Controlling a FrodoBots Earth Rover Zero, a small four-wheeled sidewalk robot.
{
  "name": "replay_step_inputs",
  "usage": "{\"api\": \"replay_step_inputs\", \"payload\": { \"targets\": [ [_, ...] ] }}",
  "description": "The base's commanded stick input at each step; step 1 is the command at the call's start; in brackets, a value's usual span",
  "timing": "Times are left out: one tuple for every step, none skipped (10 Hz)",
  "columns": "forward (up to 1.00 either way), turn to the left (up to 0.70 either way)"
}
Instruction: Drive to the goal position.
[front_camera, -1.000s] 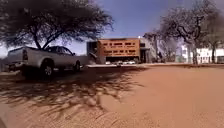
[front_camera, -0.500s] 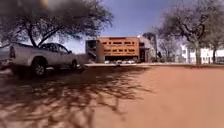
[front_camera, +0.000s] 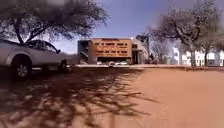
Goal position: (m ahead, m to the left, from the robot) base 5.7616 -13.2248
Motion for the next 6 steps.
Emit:
{"api": "replay_step_inputs", "payload": {
  "targets": [
    [1.00,-0.40],
    [1.00,-0.40],
    [1.00,-0.40],
    [1.00,-0.40],
    [1.00,-0.40],
    [1.00,-0.40]
  ]
}}
